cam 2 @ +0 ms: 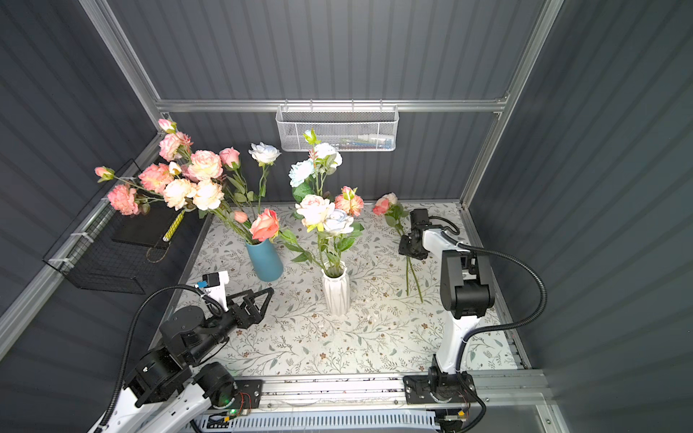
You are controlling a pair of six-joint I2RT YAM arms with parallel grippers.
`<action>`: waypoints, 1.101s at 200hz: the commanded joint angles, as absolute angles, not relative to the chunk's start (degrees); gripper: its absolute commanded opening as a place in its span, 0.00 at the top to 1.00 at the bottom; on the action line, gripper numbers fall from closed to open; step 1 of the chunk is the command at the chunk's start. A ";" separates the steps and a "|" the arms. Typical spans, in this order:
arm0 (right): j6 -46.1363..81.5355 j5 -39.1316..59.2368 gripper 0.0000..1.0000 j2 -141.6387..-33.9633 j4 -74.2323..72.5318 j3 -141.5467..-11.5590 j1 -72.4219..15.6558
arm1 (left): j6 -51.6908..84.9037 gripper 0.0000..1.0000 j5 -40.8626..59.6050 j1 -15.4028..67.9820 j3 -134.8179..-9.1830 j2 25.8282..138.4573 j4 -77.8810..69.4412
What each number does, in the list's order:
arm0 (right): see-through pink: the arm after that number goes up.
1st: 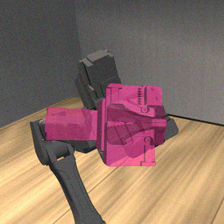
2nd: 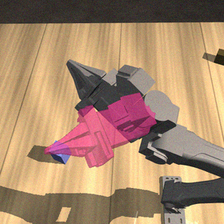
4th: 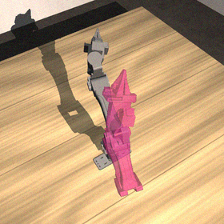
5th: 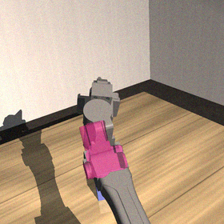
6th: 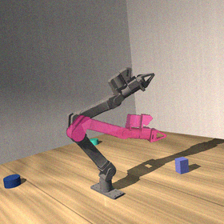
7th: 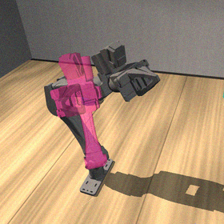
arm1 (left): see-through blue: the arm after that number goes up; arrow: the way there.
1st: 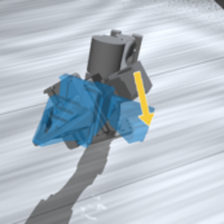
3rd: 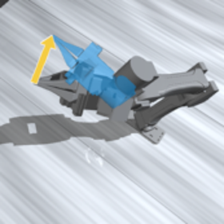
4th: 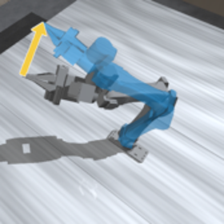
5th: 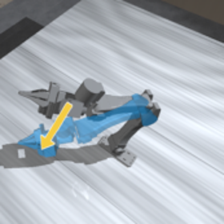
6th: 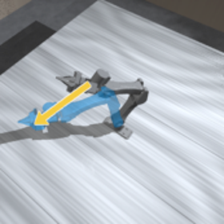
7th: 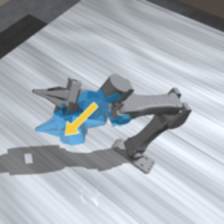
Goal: Arrange the flowers into the vase
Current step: 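Lower the right gripper onto the loose pink rose spray stems and close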
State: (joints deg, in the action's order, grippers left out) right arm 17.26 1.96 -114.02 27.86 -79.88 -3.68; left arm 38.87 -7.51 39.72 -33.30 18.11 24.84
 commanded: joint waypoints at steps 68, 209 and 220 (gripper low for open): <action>13.59 -0.45 0.87 -120.55 40.12 -88.17 -5.46 | 37.78 0.00 -8.51 39.90 -33.41 16.62 26.42; 27.41 3.75 0.88 -89.42 23.32 -50.96 -14.03 | 37.92 0.00 -7.82 39.90 -32.11 16.00 24.61; 28.25 4.44 0.72 -88.97 22.83 -49.35 -14.54 | 38.06 0.00 -7.77 39.90 -31.96 15.91 24.78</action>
State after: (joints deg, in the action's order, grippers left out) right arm 25.15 3.38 -90.41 25.39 -52.34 -13.47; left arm 38.39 -7.94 39.72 -32.91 16.86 25.67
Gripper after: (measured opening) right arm 0.171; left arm 0.997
